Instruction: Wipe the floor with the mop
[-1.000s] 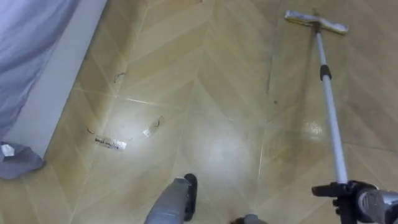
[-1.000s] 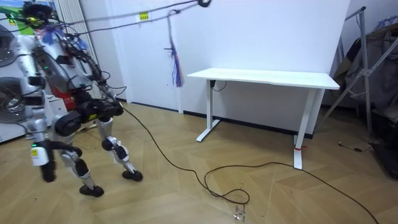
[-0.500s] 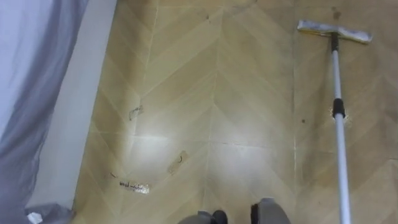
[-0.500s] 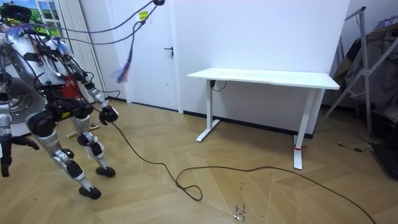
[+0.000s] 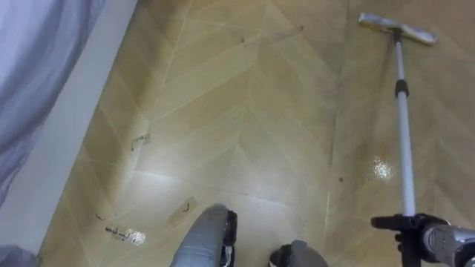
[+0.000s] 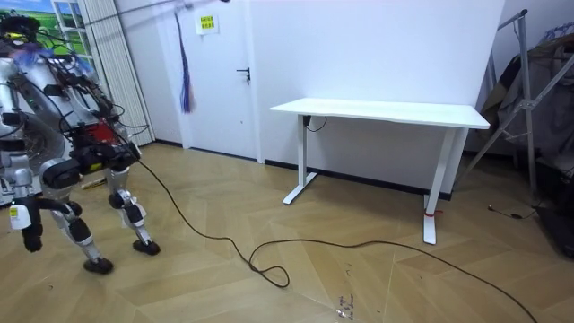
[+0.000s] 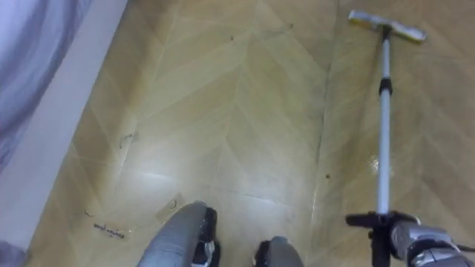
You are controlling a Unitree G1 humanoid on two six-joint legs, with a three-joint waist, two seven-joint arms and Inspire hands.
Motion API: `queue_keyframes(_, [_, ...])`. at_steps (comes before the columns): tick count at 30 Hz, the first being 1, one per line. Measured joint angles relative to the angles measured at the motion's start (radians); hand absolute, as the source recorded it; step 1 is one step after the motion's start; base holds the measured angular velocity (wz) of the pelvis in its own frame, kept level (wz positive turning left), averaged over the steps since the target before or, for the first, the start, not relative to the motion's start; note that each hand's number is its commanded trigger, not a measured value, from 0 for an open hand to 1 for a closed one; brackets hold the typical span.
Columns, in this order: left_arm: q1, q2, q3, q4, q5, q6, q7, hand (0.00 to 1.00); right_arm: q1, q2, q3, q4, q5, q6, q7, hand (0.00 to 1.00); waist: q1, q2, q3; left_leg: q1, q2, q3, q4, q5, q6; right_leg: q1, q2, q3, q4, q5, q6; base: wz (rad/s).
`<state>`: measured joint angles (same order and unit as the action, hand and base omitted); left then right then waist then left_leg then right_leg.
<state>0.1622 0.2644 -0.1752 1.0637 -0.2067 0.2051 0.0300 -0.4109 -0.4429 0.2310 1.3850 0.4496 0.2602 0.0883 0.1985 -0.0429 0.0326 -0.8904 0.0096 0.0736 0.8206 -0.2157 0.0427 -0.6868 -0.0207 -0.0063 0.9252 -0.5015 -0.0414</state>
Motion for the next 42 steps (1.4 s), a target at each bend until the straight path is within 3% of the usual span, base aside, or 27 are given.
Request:
queue_keyframes(1, [-0.001, -0.001, 0.002, 0.000, 0.012, 0.001, -0.006, 0.00, 0.022, 0.000, 0.000, -0.002, 0.004, -0.002, 0.003, 1.00, -0.003, 0.005, -0.0040, 0.014, -0.007, 0.005, -0.009, -0.012, 0.017, 0.018, -0.009, -0.006, -0.014, -0.002, 0.010, 0.45])
queue_keyframes(2, [-0.015, -0.007, 0.002, 0.000, 0.037, 0.003, -0.015, 0.00, 0.084, -0.003, 0.000, 0.000, 0.013, -0.009, 0.009, 1.00, -0.022, 0.030, -0.0104, 0.031, -0.018, 0.008, -0.012, -0.035, 0.048, 0.056, -0.025, -0.021, -0.041, -0.007, 0.031, 0.79])
queue_keyframes(3, [-0.036, -0.011, 0.002, 0.002, 0.051, 0.002, -0.016, 0.00, 0.149, -0.004, 0.002, 0.015, 0.016, -0.019, 0.015, 1.00, -0.043, 0.043, -0.0135, 0.050, -0.046, 0.016, -0.011, -0.052, 0.061, 0.060, -0.048, -0.009, 0.001, -0.008, 0.039, 0.99])
queue_keyframes(4, [-0.053, -0.021, 0.009, 0.004, 0.065, -0.007, -0.014, 0.00, 0.226, -0.004, 0.008, 0.032, 0.016, -0.023, 0.016, 1.00, -0.054, 0.055, -0.0152, 0.076, -0.065, 0.041, -0.007, -0.077, 0.083, 0.045, -0.064, 0.018, 0.090, 0.020, 0.072, 0.73])
queue_keyframes(6, [-0.053, -0.048, 0.017, -0.004, 0.086, -0.017, -0.012, 0.00, 0.353, 0.007, 0.019, 0.043, 0.013, -0.029, 0.003, 1.00, -0.063, 0.098, -0.0376, 0.102, -0.077, 0.052, 0.007, -0.117, 0.109, 0.017, -0.067, 0.042, 0.192, 0.101, 0.097, 0.24])
queue_keyframes(8, [-0.050, -0.057, 0.022, -0.004, 0.096, -0.024, -0.013, 0.00, 0.444, 0.029, 0.017, 0.040, 0.012, -0.050, -0.009, 1.00, -0.082, 0.115, -0.0468, 0.129, -0.093, 0.054, 0.001, -0.144, 0.119, -0.011, -0.068, 0.068, 0.260, 0.174, 0.106, -0.08])
queue_keyframes(10, [-0.051, -0.061, 0.034, -0.005, 0.120, -0.027, -0.009, 0.00, 0.486, 0.071, 0.017, 0.039, 0.012, -0.076, -0.022, 1.00, -0.118, 0.126, -0.0418, 0.147, -0.112, 0.023, -0.003, -0.164, 0.121, -0.036, -0.064, 0.079, 0.296, 0.211, 0.104, -0.17])
queue_keyframes(13, [-0.046, -0.095, 0.034, -0.007, 0.123, -0.036, 0.015, 0.00, 0.504, 0.127, 0.018, 0.030, 0.013, -0.099, -0.061, 1.00, -0.155, 0.146, -0.0251, 0.218, -0.129, -0.060, -0.056, -0.171, 0.108, -0.063, -0.054, 0.062, 0.157, 0.150, 0.105, -0.44])
queue_keyframes(15, [-0.032, -0.112, 0.033, -0.004, 0.123, -0.037, 0.032, 0.00, 0.502, 0.144, 0.019, 0.028, 0.011, -0.095, -0.069, 1.00, -0.152, 0.142, -0.0237, 0.261, -0.131, -0.088, -0.085, -0.175, 0.097, -0.043, -0.065, 0.039, -0.032, 0.144, 0.101, -0.51])
queue_keyframes(16, [-0.023, -0.114, 0.034, -0.004, 0.122, -0.034, 0.044, 0.00, 0.500, 0.154, 0.018, 0.023, 0.003, -0.087, -0.072, 1.00, -0.145, 0.128, -0.0234, 0.279, -0.132, -0.096, -0.090, -0.183, 0.084, -0.034, -0.066, 0.020, -0.134, 0.161, 0.086, -0.44])
queue_keyframes(17, [-0.021, -0.114, 0.035, -0.004, 0.122, -0.032, 0.049, 0.00, 0.496, 0.157, 0.018, 0.020, -0.005, -0.081, -0.074, 1.00, -0.142, 0.122, -0.0229, 0.280, -0.134, -0.104, -0.084, -0.191, 0.077, -0.033, -0.065, 0.013, -0.159, 0.174, 0.087, -0.26])
queue_keyframes(18, [-0.020, -0.114, 0.037, -0.007, 0.120, -0.028, 0.055, 0.00, 0.475, 0.158, 0.010, 0.018, -0.015, -0.065, -0.080, 1.00, -0.136, 0.120, -0.0230, 0.275, -0.132, -0.129, -0.066, -0.199, 0.063, -0.030, -0.064, -0.021, -0.147, 0.172, 0.070, -0.13])
queue_keyframes(20, [-0.020, -0.107, 0.039, -0.008, 0.101, -0.019, 0.064, 0.00, 0.408, 0.150, 0.006, 0.024, -0.019, -0.037, -0.082, 1.00, -0.123, 0.102, -0.0126, 0.259, -0.125, -0.145, -0.008, -0.207, 0.044, -0.027, -0.067, -0.065, -0.119, 0.154, 0.043, -0.11])
queue_keyframes(22, [-0.026, -0.094, 0.037, -0.012, 0.076, -0.006, 0.074, 0.00, 0.279, 0.115, 0.002, 0.067, -0.032, -0.017, -0.076, 1.00, -0.112, 0.078, -0.0056, 0.204, -0.109, -0.136, 0.135, -0.203, 0.013, -0.029, -0.085, -0.109, -0.061, 0.096, 0.018, 0.13])
queue_keyframes(23, [-0.026, -0.084, 0.033, -0.017, 0.059, -0.008, 0.075, 0.00, 0.251, 0.104, 0.003, 0.069, -0.031, -0.015, -0.073, 1.00, -0.105, 0.068, -0.0075, 0.183, -0.100, -0.124, 0.177, -0.197, 0.002, -0.036, -0.085, -0.112, -0.038, 0.078, 0.009, 0.26])
queue_keyframes(24, [-0.026, -0.056, 0.019, -0.029, 0.018, -0.012, 0.079, 0.00, 0.190, 0.076, 0.004, 0.069, -0.029, -0.014, -0.063, 1.00, -0.084, 0.052, -0.0119, 0.134, -0.077, -0.099, 0.272, -0.170, -0.043, -0.053, -0.082, -0.119, 0.003, 0.049, -0.006, 0.20])
queue_keyframes(25, [-0.024, -0.027, -0.002, -0.033, -0.024, -0.015, 0.088, 0.00, 0.127, 0.050, 0.004, 0.064, -0.027, -0.018, -0.062, 1.00, -0.063, 0.024, -0.0088, 0.083, -0.054, -0.090, 0.367, -0.130, -0.072, -0.064, -0.079, -0.135, 0.040, 0.032, -0.016, 0.16])
queue_keyframes(26, [-0.023, -0.012, -0.007, -0.035, -0.039, -0.015, 0.091, 0.00, 0.096, 0.038, 0.005, 0.060, -0.025, -0.019, -0.061, 1.00, -0.053, 0.020, -0.0129, 0.060, -0.048, -0.084, 0.405, -0.102, -0.073, -0.069, -0.078, -0.136, 0.058, 0.022, -0.023, 0.13])
queue_keyframes(27, [-0.018, 0.006, -0.007, -0.035, -0.059, -0.014, 0.097, 0.00, 0.031, 0.010, 0.017, 0.049, -0.013, -0.022, -0.055, 1.00, -0.037, 0.001, -0.0086, 0.016, -0.033, -0.082, 0.474, -0.045, -0.074, -0.071, -0.070, -0.139, 0.083, 0.005, -0.034, 0.08])
queue_keyframes(29, [-0.001, 0.020, -0.008, -0.054, -0.059, -0.012, 0.097, 0.00, -0.031, -0.026, 0.041, 0.033, 0.010, -0.036, -0.042, 1.00, -0.011, -0.027, -0.0022, -0.025, -0.017, -0.072, 0.526, 0.017, -0.072, -0.068, -0.060, -0.135, 0.094, -0.010, -0.047, 0.15])
queue_keyframes(31, [0.017, 0.022, -0.004, -0.075, -0.039, -0.004, 0.088, 0.00, -0.058, -0.040, 0.038, 0.036, 0.046, 0.004, -0.040, 1.00, -0.007, -0.033, -0.0004, -0.040, -0.021, -0.071, 0.372, -0.055, -0.060, -0.041, -0.039, -0.128, 0.078, -0.016, -0.057, 0.56])
queue_keyframes(33, [0.023, 0.019, -0.005, -0.085, -0.013, -0.005, 0.065, 0.00, -0.005, -0.034, 0.014, 0.028, 0.046, 0.001, -0.029, 1.00, -0.009, -0.026, 0.0035, -0.014, -0.021, -0.056, 0.137, -0.069, -0.051, -0.013, -0.028, -0.126, 0.036, -0.013, -0.051, 0.56])
queue_keyframes(34, [0.022, 0.014, -0.004, -0.086, -0.013, -0.004, 0.049, 0.00, 0.031, -0.033, 0.009, 0.022, 0.047, -0.007, -0.019, 1.00, -0.009, -0.019, 0.0060, 0.002, -0.024, -0.045, 0.054, -0.070, -0.021, -0.003, -0.026, -0.121, 0.012, -0.011, -0.040, 0.26])
queue_keyframes(36, [0.017, -0.002, -0.005, -0.082, -0.003, 0.000, 0.036, 0.00, 0.088, -0.030, 0.014, 0.021, 0.053, -0.037, -0.010, 1.00, -0.013, 0.006, 0.0073, 0.034, -0.020, -0.022, 0.023, -0.074, 0.010, 0.028, -0.031, -0.118, -0.030, -0.004, -0.018, 0.03])
queue_keyframes(38, [0.006, -0.018, -0.004, -0.079, 0.009, 0.001, 0.033, 0.00, 0.163, -0.022, 0.022, 0.025, 0.055, -0.061, -0.010, 1.00, -0.015, 0.034, 0.0011, 0.089, -0.035, -0.006, -0.005, -0.090, 0.035, 0.084, -0.044, -0.107, -0.066, -0.005, 0.001, -0.03])
queue_keyframes(40, [-0.015, -0.032, 0.016, -0.061, 0.025, -0.023, 0.032, 0.00, 0.248, -0.004, 0.031, 0.043, 0.050, -0.077, -0.012, 1.00, -0.038, 0.058, -0.0119, 0.149, -0.067, 0.009, -0.041, -0.101, 0.058, 0.119, -0.069, -0.102, -0.051, 0.005, 0.027, 0.02])
queue_keyframes(42, [-0.018, -0.048, 0.035, -0.061, 0.041, -0.035, 0.032, 0.00, 0.305, 0.018, 0.036, 0.069, 0.009, -0.078, -0.033, 1.00, -0.061, 0.079, -0.0242, 0.178, -0.078, 0.010, -0.041, -0.120, 0.073, 0.124, -0.084, -0.101, -0.001, 0.030, 0.054, 0.11])
